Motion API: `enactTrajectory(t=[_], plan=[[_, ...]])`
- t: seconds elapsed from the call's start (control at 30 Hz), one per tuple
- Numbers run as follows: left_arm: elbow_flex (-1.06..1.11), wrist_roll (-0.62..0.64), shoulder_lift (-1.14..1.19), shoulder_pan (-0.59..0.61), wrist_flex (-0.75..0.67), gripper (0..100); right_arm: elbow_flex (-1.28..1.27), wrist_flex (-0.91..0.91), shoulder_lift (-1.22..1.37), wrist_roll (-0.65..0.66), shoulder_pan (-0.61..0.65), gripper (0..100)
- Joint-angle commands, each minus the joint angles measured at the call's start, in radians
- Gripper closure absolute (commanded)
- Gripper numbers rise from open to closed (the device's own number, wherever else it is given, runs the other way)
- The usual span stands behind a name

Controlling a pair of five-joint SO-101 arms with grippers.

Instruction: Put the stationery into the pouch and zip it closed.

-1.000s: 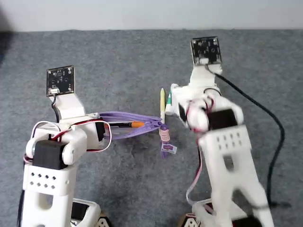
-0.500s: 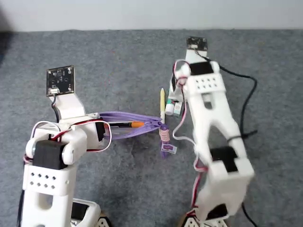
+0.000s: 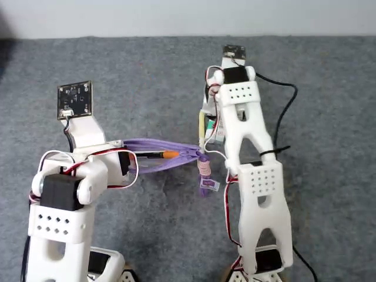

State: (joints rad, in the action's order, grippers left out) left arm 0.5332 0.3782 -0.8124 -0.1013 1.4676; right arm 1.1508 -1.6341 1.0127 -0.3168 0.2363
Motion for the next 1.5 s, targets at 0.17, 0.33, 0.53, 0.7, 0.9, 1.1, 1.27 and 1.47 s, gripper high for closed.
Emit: enactTrajectory(t=[0.17,0.33,0.53,0.7,0.9,1.1,1.27,1.47], plan=[[0.004,0.012,0.012,-0.003,-0.012,99,0.196,-0.012,0.122,-0.011,0.033,78.6],[0.004,0.012,0.011,-0.003,-0.012,99,0.196,-0.012,0.157,-0.011,-0.015,78.6],[0.004,0.012,0.011,-0.003,-0.012,99,0.196,-0.077,0.162,-0.006,-0.067,78.6],[0.004,0.012,0.011,-0.003,-0.012,99,0.196,-0.133,0.165,-0.006,-0.074,78.6],[0.004,0.012,0.012,-0.003,-0.012,99,0.187,-0.101,0.176,-0.005,-0.071,78.6],[0.004,0.014,0.012,-0.003,-0.012,99,0.196,-0.111,0.163,0.032,-0.013,78.6],[0.004,0.014,0.011,-0.003,-0.012,99,0.195,-0.102,0.139,0.031,0.013,78.6],[0.004,0.014,0.011,-0.003,-0.012,99,0.195,-0.102,0.185,0.031,-0.010,78.6]])
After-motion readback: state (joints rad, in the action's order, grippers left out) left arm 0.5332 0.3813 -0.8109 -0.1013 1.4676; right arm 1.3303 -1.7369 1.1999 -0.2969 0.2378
